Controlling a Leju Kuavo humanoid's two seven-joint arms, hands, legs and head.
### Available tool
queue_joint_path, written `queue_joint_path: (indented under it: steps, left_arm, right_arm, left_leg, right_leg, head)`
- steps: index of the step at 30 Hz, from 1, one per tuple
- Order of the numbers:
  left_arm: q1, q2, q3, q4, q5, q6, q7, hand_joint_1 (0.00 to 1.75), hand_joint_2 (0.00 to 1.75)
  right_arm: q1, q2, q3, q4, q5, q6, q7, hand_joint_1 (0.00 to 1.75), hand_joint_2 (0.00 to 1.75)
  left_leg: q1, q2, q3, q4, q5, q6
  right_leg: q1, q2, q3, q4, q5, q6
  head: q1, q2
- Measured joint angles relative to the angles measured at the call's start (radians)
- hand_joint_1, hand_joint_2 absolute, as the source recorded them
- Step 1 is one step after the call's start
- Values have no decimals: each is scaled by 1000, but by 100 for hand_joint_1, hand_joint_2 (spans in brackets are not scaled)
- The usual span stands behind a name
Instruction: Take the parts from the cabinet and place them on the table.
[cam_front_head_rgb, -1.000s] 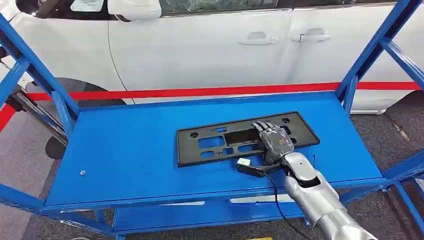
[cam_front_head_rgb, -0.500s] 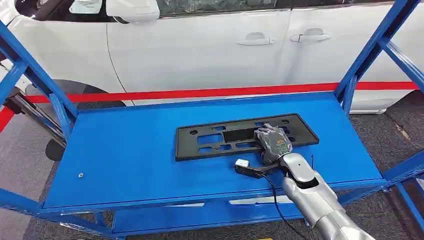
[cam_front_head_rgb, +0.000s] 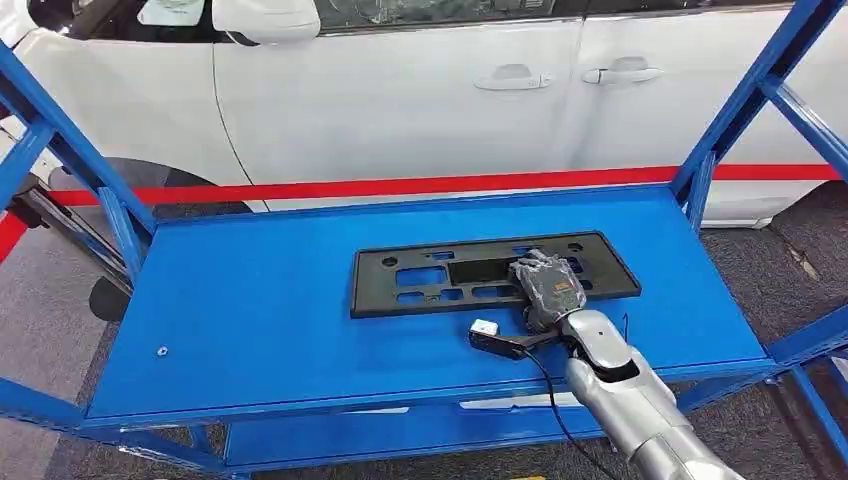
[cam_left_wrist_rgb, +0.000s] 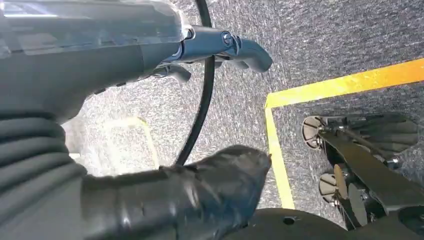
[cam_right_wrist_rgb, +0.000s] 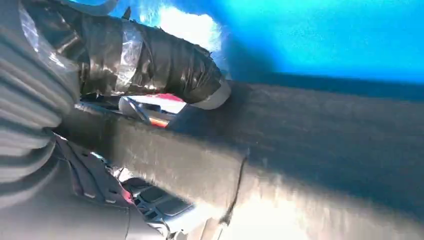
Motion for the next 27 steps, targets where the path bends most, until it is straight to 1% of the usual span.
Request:
queue_joint_path:
  steps: [2,5,6,10,11,12,13,14,15,16,17,18,19,20,21,22,23,24,25,26,27]
  left_arm:
    - [1,0,1,0,0,0,-9,0,175]
    - [5,-1,14,0,3,4,-14,0,175]
    - [6,-1,18,0,3,5,-13,0,175]
    - [8,-1,24,0,3,2,12,0,175]
    - [9,-1,24,0,3,2,13,0,175]
    - [9,-2,24,0,3,2,13,0,175]
    - [8,-3,24,0,3,1,13,0,175]
    - [7,-8,25,0,3,0,12,0,175]
    - [7,-8,25,0,3,-3,11,0,175]
    - [8,-9,25,0,3,-7,11,0,175]
    - [8,-11,25,0,3,-8,11,0,175]
    - [8,-13,25,0,3,-10,11,0,175]
    - [7,-14,25,0,3,-10,11,0,175]
    - [7,-15,25,0,3,-10,11,0,175]
    - [7,-16,25,0,3,-10,11,0,175]
    - [7,-17,25,0,3,-10,10,0,175]
    - [7,-17,25,0,3,-10,10,0,175]
    - [7,-16,25,1,3,-10,10,0,175]
    - [7,-16,25,1,3,-10,9,0,175]
    - [7,-16,25,1,3,-13,7,0,175]
    - [5,-17,25,1,3,-13,6,0,175]
  right_arm:
    - [21,-11,-3,-54,-75,23,-22,175,175]
    - [51,-42,-15,-192,-190,82,-33,175,175]
    - [58,-49,-23,-240,-213,88,-42,175,175]
    - [64,-84,-47,-417,-253,94,-88,175,175]
    - [64,-93,-53,-453,-259,94,-99,175,175]
    - [65,-106,-61,-491,-263,93,-112,175,175]
    - [68,-116,-68,-522,-267,92,-121,175,175]
    - [72,-127,-76,-546,-270,92,-130,175,175]
    - [74,-137,-83,-572,-274,92,-141,175,175]
    - [78,-146,-87,-594,-276,92,-149,175,175]
    - [87,-154,-89,-608,-278,93,-153,175,175]
    - [97,-161,-91,-619,-278,93,-154,175,175]
    - [106,-166,-92,-627,-278,93,-154,175,175]
    - [111,-170,-93,-635,-280,93,-156,175,175]
    - [113,-175,-93,-641,-283,93,-162,175,175]
    - [114,-177,-95,-650,-287,93,-171,175,175]
    - [114,-180,-95,-660,-290,94,-179,175,175]
    - [116,-182,-95,-666,-291,96,-186,175,175]
    - [123,-185,-95,-677,-291,97,-188,175,175]
    - [128,-188,-95,-687,-291,100,-188,175,175]
    - [130,-189,-93,-693,-291,102,-189,175,175]
  left_leg:
    - [0,0,-1,0,0,0]
    - [-1,0,-4,3,-2,1]
    - [-3,0,-7,8,-4,8]
    - [-4,0,-15,18,-7,15]
    - [-6,-2,-16,18,-5,17]
    - [-7,-3,-16,16,2,22]
    - [-2,-1,-10,-6,16,28]
    - [7,5,-3,-22,27,27]
    - [6,5,-3,-31,32,33]
    - [6,7,-6,-31,33,34]
    - [6,8,-9,-28,33,34]
    - [6,8,-14,-24,33,34]
    - [7,8,-18,-20,33,34]
    - [8,8,-22,-14,31,32]
    - [11,8,-26,-6,28,28]
    - [15,8,-31,5,23,21]
    - [17,8,-38,22,15,13]
    - [13,6,-49,30,12,6]
    - [11,3,-50,36,11,1]
    - [10,2,-53,44,11,-2]
    - [11,0,-57,41,17,-10]
  right_leg:
    - [0,0,-1,0,0,0]
    - [-3,1,-3,-1,1,1]
    - [-4,1,-6,0,2,4]
    - [-6,0,-11,4,0,8]
    - [-7,0,-11,3,3,13]
    - [-8,-1,-9,-3,8,19]
    - [-4,0,-6,-9,10,25]
    - [-6,-2,-9,1,-6,27]
    - [-5,-2,-24,35,-39,28]
    - [-8,-1,-56,109,-84,31]
    - [-10,-1,-90,189,-121,36]
    - [-13,-1,-123,260,-143,41]
    - [-18,-1,-138,291,-141,46]
    - [-24,-2,-129,272,-114,51]
    - [-31,-4,-96,207,-71,57]
    - [-37,-7,-51,120,-27,64]
    - [-43,-10,-10,29,-14,72]
    - [-29,-3,-2,35,-27,64]
    - [-27,1,-15,45,-14,49]
    - [-29,0,-14,34,-24,43]
    - [-25,1,-21,44,-23,36]
  head:
    - [0,0]
    - [0,0]
    - [0,0]
    - [0,0]
    - [0,0]
    - [0,0]
    - [0,0]
    - [1,0]
    - [2,0]
    - [1,0]
    - [1,0]
    - [1,0]
    - [1,0]
    - [1,0]
    - [0,0]
    - [1,0]
    - [1,0]
    - [2,0]
    - [0,0]
    - [1,0]
    - [0,0]
